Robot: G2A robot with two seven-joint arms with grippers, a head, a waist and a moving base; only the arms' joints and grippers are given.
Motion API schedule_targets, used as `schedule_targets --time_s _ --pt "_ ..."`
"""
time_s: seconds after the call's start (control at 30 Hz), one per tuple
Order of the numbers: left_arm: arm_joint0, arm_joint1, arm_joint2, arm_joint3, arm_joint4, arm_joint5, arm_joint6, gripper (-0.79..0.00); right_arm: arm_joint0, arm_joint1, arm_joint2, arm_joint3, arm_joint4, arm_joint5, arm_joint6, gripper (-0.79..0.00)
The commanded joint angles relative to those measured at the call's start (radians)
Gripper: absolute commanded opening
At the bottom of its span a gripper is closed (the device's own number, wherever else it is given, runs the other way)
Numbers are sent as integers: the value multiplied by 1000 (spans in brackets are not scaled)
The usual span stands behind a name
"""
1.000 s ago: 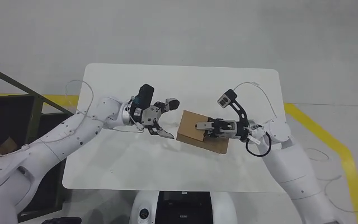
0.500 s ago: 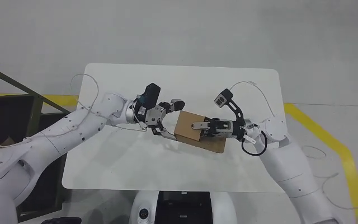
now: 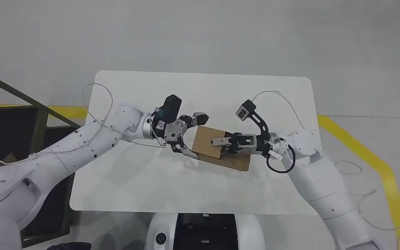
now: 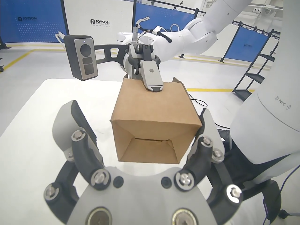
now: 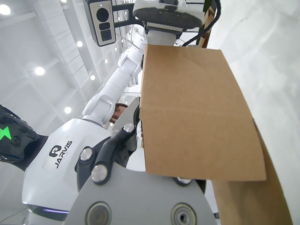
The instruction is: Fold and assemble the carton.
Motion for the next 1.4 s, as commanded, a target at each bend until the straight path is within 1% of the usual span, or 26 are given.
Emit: schedule_targets --time_s 0.0,0.03,0.07,0.13,0.2,0.37,0.47,0.6,0.63,0.7,0.73,1.0,1.13,1.17,1.2,1.3,1.37 --pt "3 -1 0 -2 -5 0 -3 -15 2 0 -1 0 0 0 -1 -785" --pt "5 -1 0 -3 -9 0 -5 -86 2 -1 -2 0 0 -2 -1 -785" --pt "6 -1 0 -5 -11 0 -8 -99 3 -1 -2 1 0 -2 -2 -785" --pt "9 -3 0 -7 -14 0 -14 -58 4 -1 -3 2 -3 -1 -2 -785" --pt "10 -4 0 -10 -18 0 -20 -77 5 -1 -4 3 -4 -1 -2 -785" --pt "8 -6 0 -12 -27 0 -33 -52 7 -2 -5 5 -4 -3 -2 -785" --pt "8 -8 0 -12 -31 0 -39 -83 8 -2 -5 6 -2 -6 -3 -785" --pt "10 -9 0 -11 -41 0 -49 -212 8 -2 -5 7 -1 -8 -3 -785" --pt "10 -9 0 -10 -43 0 -51 -262 8 -2 -5 7 -1 -8 -3 -785" --pt "11 -9 0 -10 -46 0 -55 -400 8 -2 -5 7 -1 -8 -3 -785" --pt "11 -9 0 -11 -47 0 -57 -422 8 -2 -5 7 -1 -7 -3 -785" --pt "12 -5 0 -9 -53 0 -54 -428 14 -5 -14 9 -1 -7 -9 -785" --pt "15 -2 0 -7 -56 0 -51 -453 15 -6 -14 13 -1 -9 -24 -785" --pt "15 -1 0 -7 -56 0 -51 -459 15 -6 -14 14 0 -9 -27 -739" --pt "16 0 0 -6 -57 0 -49 -465 15 -6 -14 14 -1 -8 -28 -650" --pt "19 2 0 -4 -58 0 -45 -477 15 -7 -13 14 -1 -9 -30 -628" --pt "20 3 0 -4 -55 0 -43 -486 16 -7 -12 15 1 -9 -32 -533"
